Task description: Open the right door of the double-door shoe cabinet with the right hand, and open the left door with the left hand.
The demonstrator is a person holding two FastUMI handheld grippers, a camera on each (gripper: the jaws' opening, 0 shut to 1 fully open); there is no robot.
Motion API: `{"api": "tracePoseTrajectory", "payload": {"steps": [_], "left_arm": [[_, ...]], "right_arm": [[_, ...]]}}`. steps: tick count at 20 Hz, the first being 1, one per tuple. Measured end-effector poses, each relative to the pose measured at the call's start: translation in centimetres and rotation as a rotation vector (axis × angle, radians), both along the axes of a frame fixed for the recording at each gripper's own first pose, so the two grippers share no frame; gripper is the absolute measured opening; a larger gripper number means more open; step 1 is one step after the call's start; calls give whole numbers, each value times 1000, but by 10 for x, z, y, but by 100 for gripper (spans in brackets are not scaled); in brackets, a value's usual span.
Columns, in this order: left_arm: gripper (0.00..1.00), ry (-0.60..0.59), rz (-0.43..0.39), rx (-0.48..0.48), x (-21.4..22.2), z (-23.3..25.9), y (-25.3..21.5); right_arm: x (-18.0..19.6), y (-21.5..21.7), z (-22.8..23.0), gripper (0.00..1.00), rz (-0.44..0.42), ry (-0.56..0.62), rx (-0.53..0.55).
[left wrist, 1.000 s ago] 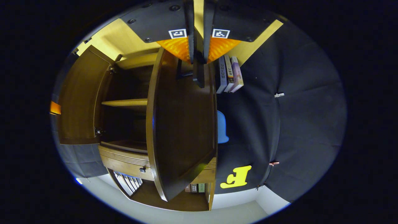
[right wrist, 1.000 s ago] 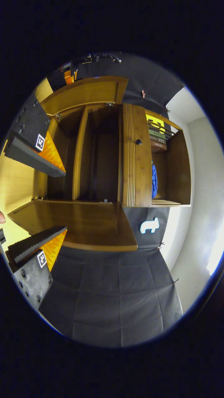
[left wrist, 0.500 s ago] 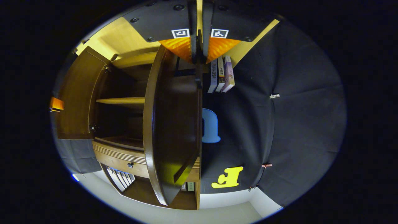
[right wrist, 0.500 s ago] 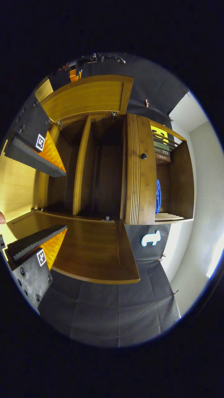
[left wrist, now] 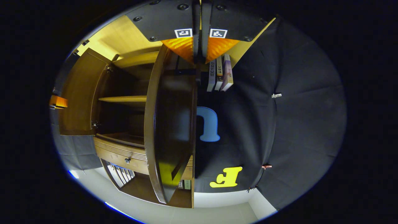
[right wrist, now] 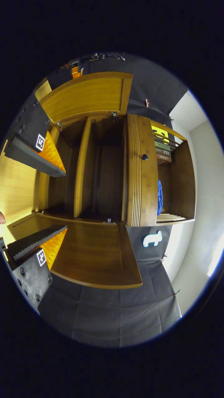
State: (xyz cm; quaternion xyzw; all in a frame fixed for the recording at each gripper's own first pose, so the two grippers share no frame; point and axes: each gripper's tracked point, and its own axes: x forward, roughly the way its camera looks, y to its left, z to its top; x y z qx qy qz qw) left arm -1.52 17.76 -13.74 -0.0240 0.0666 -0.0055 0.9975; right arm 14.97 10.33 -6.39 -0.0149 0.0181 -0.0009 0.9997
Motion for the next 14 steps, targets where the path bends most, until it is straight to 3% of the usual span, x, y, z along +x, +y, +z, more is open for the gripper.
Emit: {"api": "tracePoseTrajectory", "payload": {"steps": [8,10,14], "left_arm": [[7,-20,37,6,-31,17,-1],[1,-34,63,12,-43,25,3],[13,-74,89,26,-63,45,0]], "right_arm": [[1,4,6,98,9,-12,16],[3,8,8,98,21,-22,14],[9,15,12,99,43,-33,23]]}}
